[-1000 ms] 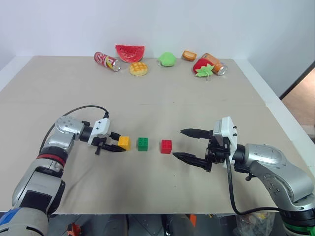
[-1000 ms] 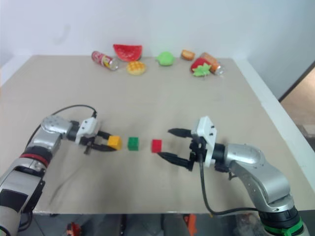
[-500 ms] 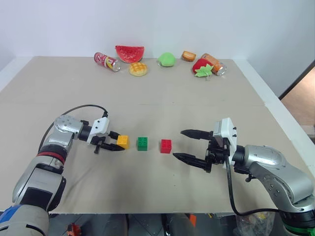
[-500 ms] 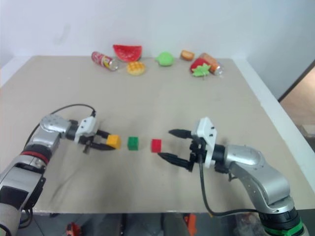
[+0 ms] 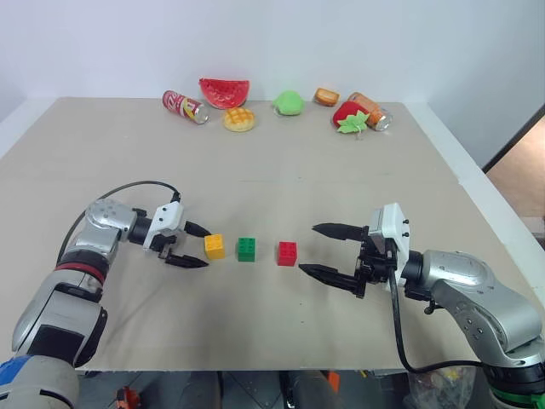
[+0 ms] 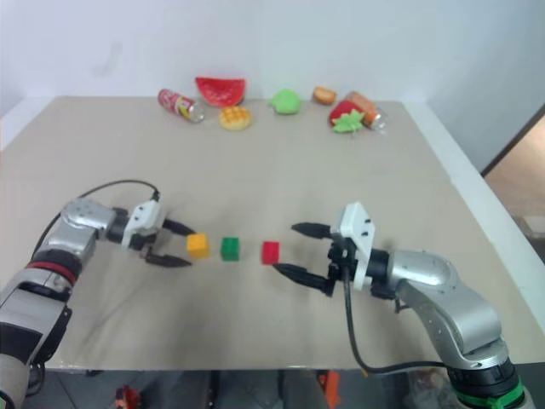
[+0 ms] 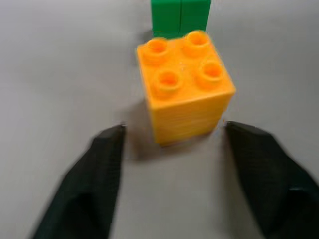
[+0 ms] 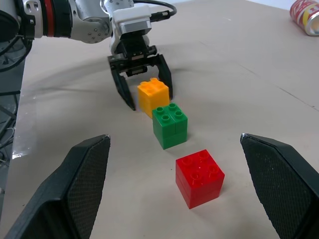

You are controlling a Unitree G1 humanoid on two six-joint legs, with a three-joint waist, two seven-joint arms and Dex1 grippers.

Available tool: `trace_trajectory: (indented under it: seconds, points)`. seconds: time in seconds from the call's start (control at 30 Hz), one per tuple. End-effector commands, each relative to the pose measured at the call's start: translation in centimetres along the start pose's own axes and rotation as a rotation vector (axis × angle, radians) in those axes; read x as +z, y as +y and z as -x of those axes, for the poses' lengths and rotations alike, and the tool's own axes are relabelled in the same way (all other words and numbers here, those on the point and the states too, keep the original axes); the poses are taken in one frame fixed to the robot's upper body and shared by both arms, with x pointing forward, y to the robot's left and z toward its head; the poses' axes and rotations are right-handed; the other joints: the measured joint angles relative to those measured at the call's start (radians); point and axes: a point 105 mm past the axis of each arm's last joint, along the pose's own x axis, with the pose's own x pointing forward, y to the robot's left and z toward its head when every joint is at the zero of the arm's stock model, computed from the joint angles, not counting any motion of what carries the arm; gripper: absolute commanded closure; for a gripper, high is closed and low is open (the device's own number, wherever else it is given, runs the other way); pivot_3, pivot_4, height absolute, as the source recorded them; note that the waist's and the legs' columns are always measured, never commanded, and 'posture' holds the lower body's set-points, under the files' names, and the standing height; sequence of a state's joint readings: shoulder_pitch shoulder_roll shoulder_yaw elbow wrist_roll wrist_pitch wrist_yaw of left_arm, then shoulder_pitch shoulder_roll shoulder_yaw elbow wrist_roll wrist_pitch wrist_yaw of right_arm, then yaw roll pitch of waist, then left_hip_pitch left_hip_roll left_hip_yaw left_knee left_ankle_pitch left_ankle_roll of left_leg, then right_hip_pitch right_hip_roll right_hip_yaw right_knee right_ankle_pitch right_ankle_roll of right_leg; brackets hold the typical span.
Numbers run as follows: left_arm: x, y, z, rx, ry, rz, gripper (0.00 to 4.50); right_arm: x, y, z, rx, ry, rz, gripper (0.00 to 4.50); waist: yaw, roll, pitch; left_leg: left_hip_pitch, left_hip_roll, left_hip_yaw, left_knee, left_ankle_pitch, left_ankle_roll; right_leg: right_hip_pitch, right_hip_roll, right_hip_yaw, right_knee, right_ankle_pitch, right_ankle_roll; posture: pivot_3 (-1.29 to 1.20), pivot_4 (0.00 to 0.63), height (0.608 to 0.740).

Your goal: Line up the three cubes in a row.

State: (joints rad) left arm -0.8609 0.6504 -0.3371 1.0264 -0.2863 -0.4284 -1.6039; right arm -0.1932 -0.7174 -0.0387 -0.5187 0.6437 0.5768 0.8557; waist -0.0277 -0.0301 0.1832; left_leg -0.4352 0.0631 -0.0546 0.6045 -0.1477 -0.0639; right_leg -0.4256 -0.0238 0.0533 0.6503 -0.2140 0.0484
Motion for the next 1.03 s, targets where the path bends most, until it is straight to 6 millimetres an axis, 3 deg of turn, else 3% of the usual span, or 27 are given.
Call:
trace_trajectory:
  seconds: [0.03,0.27,0.5,0.7,0.8,1.03]
  points:
    - [0.2,0.0,1.2,0.025,-0.004,-0.022,0.03,1.1,0.1,-0.1,0.013,-0.037,0.042,0.14,0.000,0.000,0.000,0.000,0.000,0.000,0.000,0.000,0.000,0.000,0.000,0.000,0.000,0.000,0.000,0.00,0.150,0.740]
    - [-0.3,-0.2,4.0,0.110,0.010,0.000,0.03,1.5,0.0,-0.3,0.024,-0.047,0.054,0.14,-0.003,0.000,0.000,0.000,0.001,0.000,0.000,0.000,0.000,0.000,0.001,0.000,0.000,0.000,0.000,0.00,0.150,0.740]
    - [-0.6,-0.9,7.1,0.256,-0.014,0.135,0.03,1.5,-1.1,-0.1,-0.017,-0.040,0.072,0.14,-0.005,0.000,0.000,0.000,0.001,0.000,0.000,0.000,0.000,0.000,0.000,0.000,0.000,0.000,0.000,0.00,0.150,0.740]
    - [0.4,0.5,7.7,0.671,-0.208,0.402,0.03,0.7,-6.2,1.2,-0.308,-0.060,0.053,0.14,-0.003,0.000,0.000,0.001,0.001,0.000,0.000,0.000,0.000,0.001,0.000,0.000,0.001,0.000,0.000,0.00,0.150,0.740]
    - [0.7,0.0,8.1,0.888,-0.341,0.527,0.03,-1.2,-9.6,2.7,-0.561,-0.059,-0.019,0.14,-0.002,0.000,0.000,0.002,0.001,0.000,0.000,0.000,-0.001,0.001,0.000,0.000,0.001,0.001,0.000,0.00,0.150,0.740]
    - [0.6,-1.5,9.9,1.264,-0.514,0.655,0.03,-4.8,-11.9,4.3,-0.859,-0.085,-0.172,0.14,0.000,0.000,0.000,0.005,0.001,0.001,-0.002,0.001,-0.001,0.002,0.001,0.002,0.002,0.001,0.000,0.00,0.150,0.740]
